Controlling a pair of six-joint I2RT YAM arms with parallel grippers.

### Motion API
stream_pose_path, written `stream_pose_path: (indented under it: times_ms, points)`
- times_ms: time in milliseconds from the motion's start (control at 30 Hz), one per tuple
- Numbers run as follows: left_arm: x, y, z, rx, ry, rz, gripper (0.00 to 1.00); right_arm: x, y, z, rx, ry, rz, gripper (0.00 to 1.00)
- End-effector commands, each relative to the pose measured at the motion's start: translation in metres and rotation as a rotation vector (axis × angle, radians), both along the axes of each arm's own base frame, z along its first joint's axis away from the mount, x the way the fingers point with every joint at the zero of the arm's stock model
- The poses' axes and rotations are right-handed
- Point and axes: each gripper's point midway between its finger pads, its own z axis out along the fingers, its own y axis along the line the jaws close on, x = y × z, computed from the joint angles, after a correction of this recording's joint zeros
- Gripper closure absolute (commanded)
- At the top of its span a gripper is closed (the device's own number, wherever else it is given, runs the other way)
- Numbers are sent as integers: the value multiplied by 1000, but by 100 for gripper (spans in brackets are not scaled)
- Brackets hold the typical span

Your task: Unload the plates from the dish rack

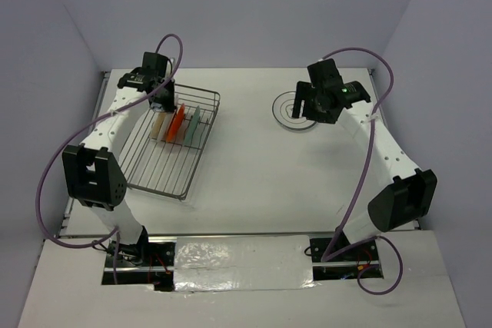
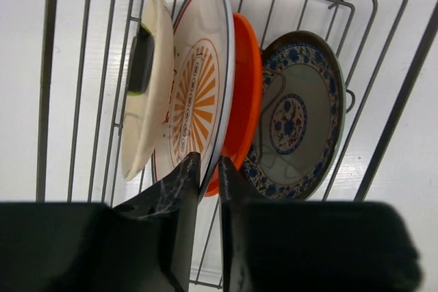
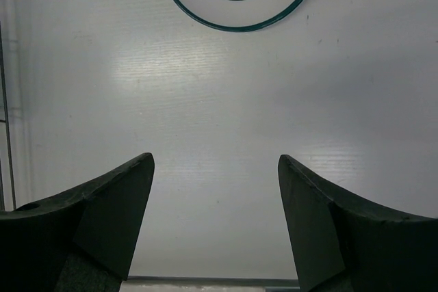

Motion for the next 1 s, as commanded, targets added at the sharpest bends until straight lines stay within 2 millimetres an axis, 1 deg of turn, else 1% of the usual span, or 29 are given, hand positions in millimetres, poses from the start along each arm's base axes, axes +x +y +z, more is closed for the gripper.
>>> stream_pose_path:
  times_ms: [0,33,100,133,167,200,233,267,300,333,400,433,467,500,533,600,633,667,700,733,767,800,833,867,900,933,967]
  points:
    - [9,-3,10,-23,-30,-32,74,-6,-5,27,-11,-69,-9,20]
    - [9,-4,12,-26,-27,-37,83,-8,-6,28,-13,-66,-10,20]
    - [8,-3,18,-23,-28,-42,86,-9,-5,36,-1,-81,-10,20]
    - [8,-4,21,-21,-30,-47,94,-11,-4,38,8,-79,-9,20]
    - [11,-2,30,-10,-51,-49,96,-11,-3,45,22,-92,-7,20]
    - [7,4,33,23,-36,-33,100,-13,-2,48,29,-90,-5,20]
    - [8,7,38,37,-40,-30,100,-15,3,51,54,-89,7,20]
    - [12,9,51,56,-68,-38,100,-16,6,59,75,-105,15,20]
    - [13,13,58,78,-77,-34,100,-18,8,61,93,-102,15,20]
    - [15,14,72,92,-101,-54,100,-19,13,69,124,-113,29,20]
    - [20,13,89,99,-143,-70,100,-21,19,75,157,-111,47,20]
    - [22,11,101,86,-174,-81,100,-22,22,79,177,-112,47,20]
    - [25,7,118,70,-220,-101,100,-20,28,88,207,-120,63,20]
    - [26,1,127,48,-248,-125,100,-21,30,92,222,-116,57,20]
    - [28,-14,149,-3,-315,-200,100,-22,38,106,272,-133,80,19]
    - [25,-35,172,-64,-391,-304,100,-19,43,118,323,-140,80,19]
    - [17,-53,192,-86,-451,-369,100,-14,39,135,375,-169,50,18]
    - [18,-65,206,-59,-524,-437,100,-12,39,145,418,-182,46,18]
    - [14,-76,214,-32,-567,-482,100,-11,45,158,507,-185,61,18]
    - [-6,-107,219,32,-617,-598,100,-3,36,173,548,-220,33,18]
    - [-3,-110,238,128,-719,-554,100,1,33,183,583,-241,24,18]
    - [-30,-137,259,154,-816,-619,100,3,35,197,640,-255,23,13]
    - [-33,-145,235,245,-809,-666,100,7,34,202,669,-261,23,6]
    - [-38,-146,241,290,-857,-638,100,9,36,207,700,-260,33,0]
    - [-42,-155,256,285,-948,-641,100,8,43,210,748,-235,62,0]
    - [-58,-168,250,299,-971,-705,100,15,45,212,764,-226,70,0]
    - [-65,-176,249,298,-989,-741,100,16,47,212,771,-210,76,0]
